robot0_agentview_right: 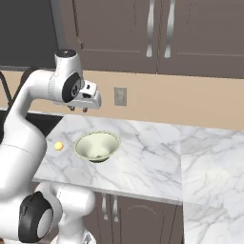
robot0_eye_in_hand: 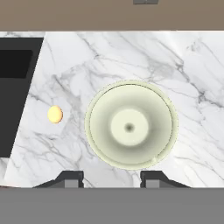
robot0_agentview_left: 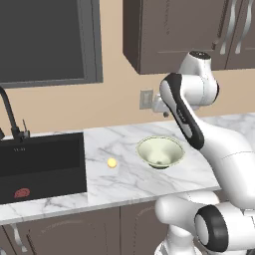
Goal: Gather the eggs and milk located in the vicinity of the sink area and place them right next to the bowl.
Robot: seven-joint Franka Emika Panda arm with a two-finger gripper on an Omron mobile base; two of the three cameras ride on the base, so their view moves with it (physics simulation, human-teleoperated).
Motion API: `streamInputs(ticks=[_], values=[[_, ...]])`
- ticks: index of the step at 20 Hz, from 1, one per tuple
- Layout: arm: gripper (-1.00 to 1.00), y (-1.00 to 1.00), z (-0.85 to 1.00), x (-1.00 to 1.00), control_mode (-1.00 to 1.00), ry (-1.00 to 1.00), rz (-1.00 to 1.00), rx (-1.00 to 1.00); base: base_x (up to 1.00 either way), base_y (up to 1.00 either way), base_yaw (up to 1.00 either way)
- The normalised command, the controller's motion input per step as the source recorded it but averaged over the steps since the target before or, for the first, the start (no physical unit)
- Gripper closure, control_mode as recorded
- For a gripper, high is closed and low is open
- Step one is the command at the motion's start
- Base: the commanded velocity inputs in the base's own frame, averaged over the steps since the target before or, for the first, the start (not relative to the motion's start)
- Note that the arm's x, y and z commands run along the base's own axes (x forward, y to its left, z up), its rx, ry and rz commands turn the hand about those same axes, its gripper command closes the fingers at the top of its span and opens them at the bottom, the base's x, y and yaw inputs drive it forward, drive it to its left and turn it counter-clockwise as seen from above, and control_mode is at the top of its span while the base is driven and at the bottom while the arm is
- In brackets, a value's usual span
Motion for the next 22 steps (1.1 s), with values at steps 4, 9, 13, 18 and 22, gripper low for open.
streamInputs(ticks=[4, 9, 13, 18, 22], values=[[-1.00, 0.40, -0.05, -0.13, -1.00, 0.00, 0.02, 0.00, 0.00, 0.00, 0.00], [-1.00, 0.91, -0.39, -0.04, -1.00, 0.03, 0.19, 0.00, 0.00, 0.00, 0.00], [-1.00, 0.99, -0.36, 0.00, -1.00, 0.11, 0.20, 0.00, 0.00, 0.00, 0.00], [-1.00, 0.23, -0.40, 0.02, -1.00, 0.22, -0.04, 0.00, 0.00, 0.00, 0.00], [-1.00, 0.01, -0.36, 0.00, -1.00, 0.06, -0.15, -0.01, 0.00, 0.00, 0.00]])
